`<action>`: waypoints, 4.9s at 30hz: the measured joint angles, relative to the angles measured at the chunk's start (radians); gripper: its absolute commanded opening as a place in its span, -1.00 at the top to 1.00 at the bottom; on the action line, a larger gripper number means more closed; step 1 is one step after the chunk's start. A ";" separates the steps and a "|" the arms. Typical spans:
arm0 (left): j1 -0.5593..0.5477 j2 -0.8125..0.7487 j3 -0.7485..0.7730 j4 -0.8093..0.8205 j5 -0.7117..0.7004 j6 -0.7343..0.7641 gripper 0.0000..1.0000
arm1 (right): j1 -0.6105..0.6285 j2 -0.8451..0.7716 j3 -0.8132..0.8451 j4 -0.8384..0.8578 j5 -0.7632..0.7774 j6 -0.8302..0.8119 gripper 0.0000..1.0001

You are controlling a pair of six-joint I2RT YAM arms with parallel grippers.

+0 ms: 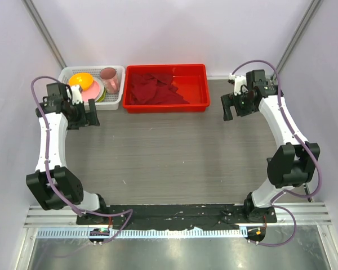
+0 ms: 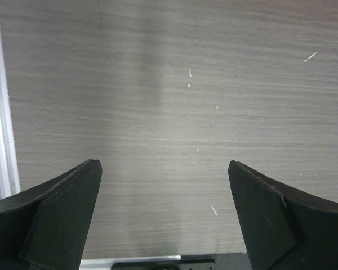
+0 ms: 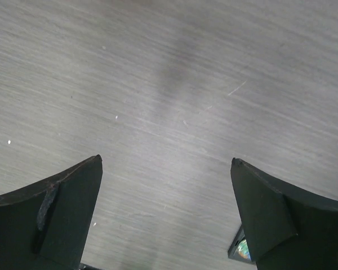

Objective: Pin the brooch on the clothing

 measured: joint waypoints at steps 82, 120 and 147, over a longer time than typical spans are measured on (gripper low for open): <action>-0.373 0.028 0.015 -0.161 0.399 0.433 -0.81 | 0.135 0.005 -0.060 -0.119 -0.172 -0.192 -1.00; -0.172 0.175 -0.254 0.162 0.601 0.317 -0.32 | 0.894 0.231 -0.247 0.388 0.016 0.087 0.36; -0.485 -0.102 -0.330 0.327 0.615 0.737 -0.49 | 0.513 0.012 -0.144 0.160 -0.408 -0.112 0.98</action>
